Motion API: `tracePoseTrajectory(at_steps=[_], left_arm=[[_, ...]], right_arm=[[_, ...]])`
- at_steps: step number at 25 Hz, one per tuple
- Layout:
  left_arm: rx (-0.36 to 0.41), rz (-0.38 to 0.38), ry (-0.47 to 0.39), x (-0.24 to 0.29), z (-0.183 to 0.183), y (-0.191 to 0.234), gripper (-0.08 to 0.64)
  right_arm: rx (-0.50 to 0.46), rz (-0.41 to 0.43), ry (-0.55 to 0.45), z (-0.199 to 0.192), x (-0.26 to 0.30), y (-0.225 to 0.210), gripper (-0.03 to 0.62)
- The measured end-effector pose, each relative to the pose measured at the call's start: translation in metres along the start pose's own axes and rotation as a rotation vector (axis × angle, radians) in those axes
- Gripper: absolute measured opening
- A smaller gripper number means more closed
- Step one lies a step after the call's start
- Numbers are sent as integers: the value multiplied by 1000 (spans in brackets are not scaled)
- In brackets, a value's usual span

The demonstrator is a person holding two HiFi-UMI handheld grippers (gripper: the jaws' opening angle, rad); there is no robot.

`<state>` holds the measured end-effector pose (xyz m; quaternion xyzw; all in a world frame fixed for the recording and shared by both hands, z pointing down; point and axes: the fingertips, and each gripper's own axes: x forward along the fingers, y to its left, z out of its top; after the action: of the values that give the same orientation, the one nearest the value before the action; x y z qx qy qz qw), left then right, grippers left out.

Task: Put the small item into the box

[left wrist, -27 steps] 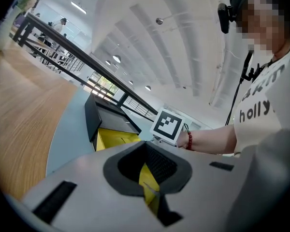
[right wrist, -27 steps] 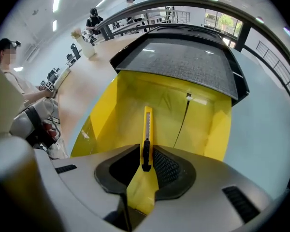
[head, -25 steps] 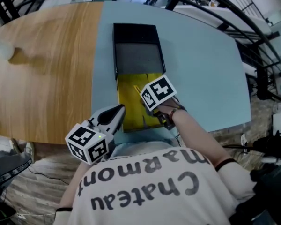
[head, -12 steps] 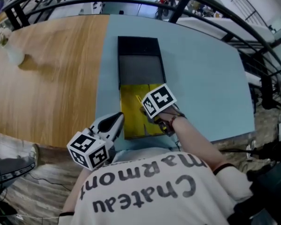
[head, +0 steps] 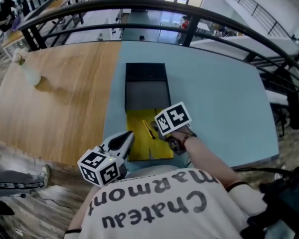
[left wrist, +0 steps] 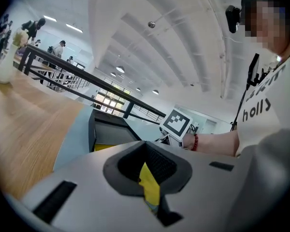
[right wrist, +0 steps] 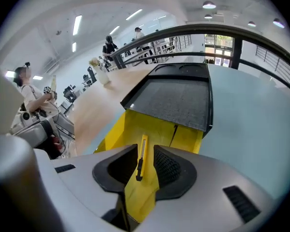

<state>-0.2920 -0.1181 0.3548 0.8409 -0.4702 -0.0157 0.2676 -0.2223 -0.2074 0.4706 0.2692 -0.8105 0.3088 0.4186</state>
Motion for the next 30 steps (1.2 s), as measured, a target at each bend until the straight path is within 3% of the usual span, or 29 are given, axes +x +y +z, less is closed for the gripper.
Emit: tracePoseTrajectory(at_steps=[5, 11, 17, 22, 30], left_arm=[[-35, 91, -50, 13, 6, -24, 3], [-21, 182, -126, 37, 7, -74, 2], [-19, 282, -197, 54, -16, -124, 3], [-36, 309, -234, 71, -38, -165, 3], [-37, 316, -229, 79, -71, -210, 2]], right_arm=[[-56, 131, -141, 15, -34, 5, 86], [-262, 207, -299, 8, -94, -8, 63], [-292, 257, -433, -22, -160, -32, 61], [-405, 282, -426, -61, -199, -44, 54], [-295, 341, -387, -116, -218, -72, 49]])
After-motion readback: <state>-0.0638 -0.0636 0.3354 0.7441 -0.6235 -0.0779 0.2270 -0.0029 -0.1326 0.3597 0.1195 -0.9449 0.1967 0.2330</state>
